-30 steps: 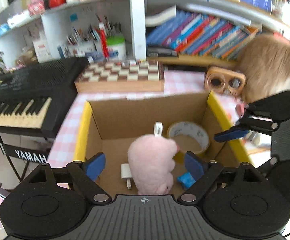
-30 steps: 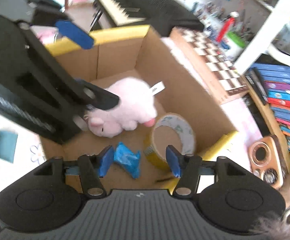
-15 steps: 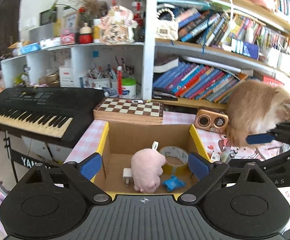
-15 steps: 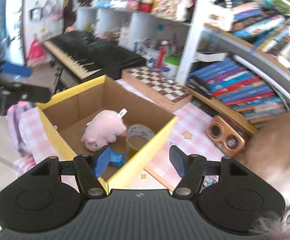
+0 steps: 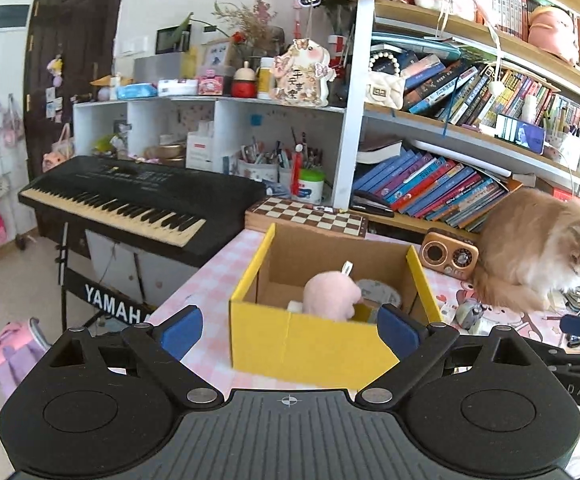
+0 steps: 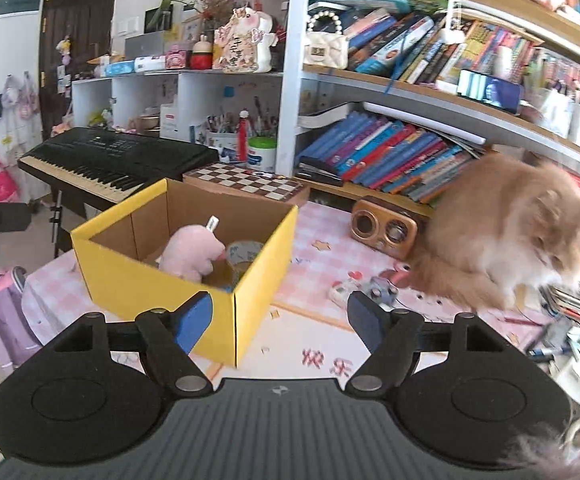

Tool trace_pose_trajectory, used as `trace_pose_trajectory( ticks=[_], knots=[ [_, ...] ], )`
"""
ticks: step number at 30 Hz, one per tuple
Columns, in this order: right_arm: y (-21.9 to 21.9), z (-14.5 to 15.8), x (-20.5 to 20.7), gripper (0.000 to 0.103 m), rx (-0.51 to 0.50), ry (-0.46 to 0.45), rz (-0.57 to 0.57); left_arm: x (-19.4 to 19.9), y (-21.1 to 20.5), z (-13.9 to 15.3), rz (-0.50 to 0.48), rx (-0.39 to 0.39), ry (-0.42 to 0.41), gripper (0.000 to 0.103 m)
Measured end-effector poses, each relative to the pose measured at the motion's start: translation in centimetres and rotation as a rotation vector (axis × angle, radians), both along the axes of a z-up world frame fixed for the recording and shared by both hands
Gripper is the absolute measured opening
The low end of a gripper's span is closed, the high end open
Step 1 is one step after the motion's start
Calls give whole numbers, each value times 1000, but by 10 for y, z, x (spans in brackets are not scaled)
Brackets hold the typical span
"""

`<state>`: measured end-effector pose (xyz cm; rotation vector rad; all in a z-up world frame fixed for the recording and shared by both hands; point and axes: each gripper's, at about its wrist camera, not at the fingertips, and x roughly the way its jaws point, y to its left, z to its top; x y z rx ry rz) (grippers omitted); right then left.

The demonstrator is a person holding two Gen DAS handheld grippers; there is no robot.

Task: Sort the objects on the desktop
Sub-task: 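Withdraw both tools from the box back toward the table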

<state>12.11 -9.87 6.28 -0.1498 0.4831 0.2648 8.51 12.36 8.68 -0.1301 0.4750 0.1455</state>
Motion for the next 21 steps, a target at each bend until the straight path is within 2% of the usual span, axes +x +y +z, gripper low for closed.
trace_pose_trajectory(
  ticks=[9,16,21],
  knots=[
    [1,-27,-40,76,40,56,-95,-33,-3,-30,-9,16,85,96],
    [11,-42,-63,78,24,97,-101,-44,-7,-46,-36,-11,137,96],
    [18,-50,-75,83,-7,120,-104,-50,-11,-54,-76,7,163,96]
  ],
)
